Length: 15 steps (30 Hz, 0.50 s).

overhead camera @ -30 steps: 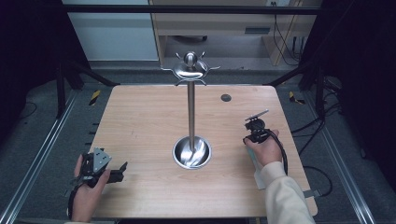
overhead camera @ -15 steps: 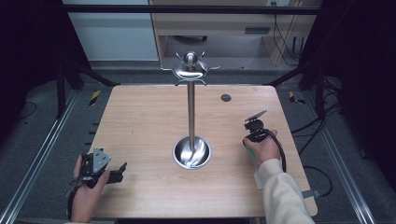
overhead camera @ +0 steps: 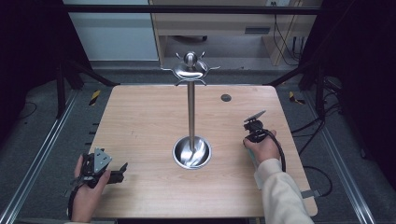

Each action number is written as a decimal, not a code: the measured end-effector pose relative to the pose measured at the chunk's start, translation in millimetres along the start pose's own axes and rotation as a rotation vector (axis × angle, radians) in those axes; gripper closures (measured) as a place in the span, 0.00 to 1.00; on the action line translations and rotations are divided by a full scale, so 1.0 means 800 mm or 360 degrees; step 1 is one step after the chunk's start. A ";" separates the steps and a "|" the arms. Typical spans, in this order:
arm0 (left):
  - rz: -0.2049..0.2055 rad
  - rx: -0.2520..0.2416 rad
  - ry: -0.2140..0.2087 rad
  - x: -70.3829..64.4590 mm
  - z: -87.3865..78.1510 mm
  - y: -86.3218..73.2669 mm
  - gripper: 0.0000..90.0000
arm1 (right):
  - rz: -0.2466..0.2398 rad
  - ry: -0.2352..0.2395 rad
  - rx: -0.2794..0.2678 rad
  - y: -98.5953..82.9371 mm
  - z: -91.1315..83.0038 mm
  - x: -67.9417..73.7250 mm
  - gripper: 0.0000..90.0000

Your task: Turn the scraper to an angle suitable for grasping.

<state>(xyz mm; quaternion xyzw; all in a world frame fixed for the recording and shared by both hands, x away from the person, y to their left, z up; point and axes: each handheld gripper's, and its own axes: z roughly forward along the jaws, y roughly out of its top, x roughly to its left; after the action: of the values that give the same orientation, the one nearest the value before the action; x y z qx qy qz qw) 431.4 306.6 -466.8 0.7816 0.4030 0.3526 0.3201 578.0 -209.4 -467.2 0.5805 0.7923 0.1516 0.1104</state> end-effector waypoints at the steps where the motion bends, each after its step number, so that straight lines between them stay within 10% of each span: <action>1: 0.0002 0.0002 -0.0002 0.000 0.000 0.000 0.03 | -0.0003 -0.0005 0.0004 0.000 0.000 0.000 0.80; 15: 0.0013 0.0009 -0.0013 -0.001 0.001 0.001 0.03 | 0.0006 -0.0012 -0.0011 -0.002 0.004 0.003 0.82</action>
<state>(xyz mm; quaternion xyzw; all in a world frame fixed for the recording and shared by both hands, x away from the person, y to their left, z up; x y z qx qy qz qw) 431.8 305.8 -467.0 0.7856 0.3994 0.3496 0.3181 577.1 -207.3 -470.4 0.5822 0.7903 0.1523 0.1150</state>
